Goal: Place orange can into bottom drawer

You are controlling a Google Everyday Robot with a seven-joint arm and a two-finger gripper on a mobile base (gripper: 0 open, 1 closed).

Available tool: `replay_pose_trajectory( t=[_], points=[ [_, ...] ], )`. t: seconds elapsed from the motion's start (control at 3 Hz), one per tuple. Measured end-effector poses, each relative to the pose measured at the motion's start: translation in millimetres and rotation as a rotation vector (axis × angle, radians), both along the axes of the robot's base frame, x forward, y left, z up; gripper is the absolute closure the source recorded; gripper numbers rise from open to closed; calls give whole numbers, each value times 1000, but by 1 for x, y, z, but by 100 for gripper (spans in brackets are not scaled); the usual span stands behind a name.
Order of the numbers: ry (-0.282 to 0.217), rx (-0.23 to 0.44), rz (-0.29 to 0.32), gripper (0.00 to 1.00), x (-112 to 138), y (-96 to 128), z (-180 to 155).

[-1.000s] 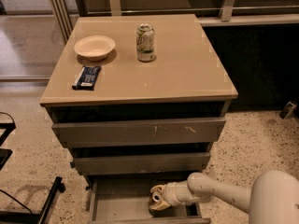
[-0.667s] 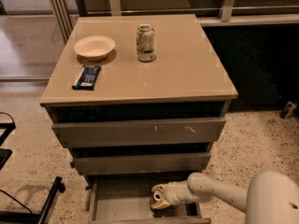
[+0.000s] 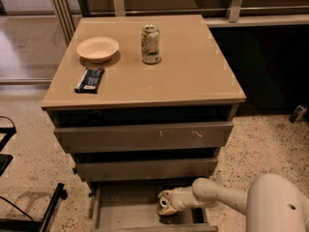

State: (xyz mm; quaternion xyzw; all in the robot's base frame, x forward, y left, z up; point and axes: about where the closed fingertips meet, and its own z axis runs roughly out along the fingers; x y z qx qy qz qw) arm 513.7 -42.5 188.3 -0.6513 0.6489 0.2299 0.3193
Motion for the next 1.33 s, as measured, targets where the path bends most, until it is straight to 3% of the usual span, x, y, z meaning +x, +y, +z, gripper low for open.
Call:
replay_pose_trajectory(
  t=[0.67,1.0,1.33],
  points=[
    [-2,-73,9,100,1,0,-10],
    [-2,-79,10,88,1,0,-11],
    [-2,-79,10,64,0,0,-11]
  ],
)
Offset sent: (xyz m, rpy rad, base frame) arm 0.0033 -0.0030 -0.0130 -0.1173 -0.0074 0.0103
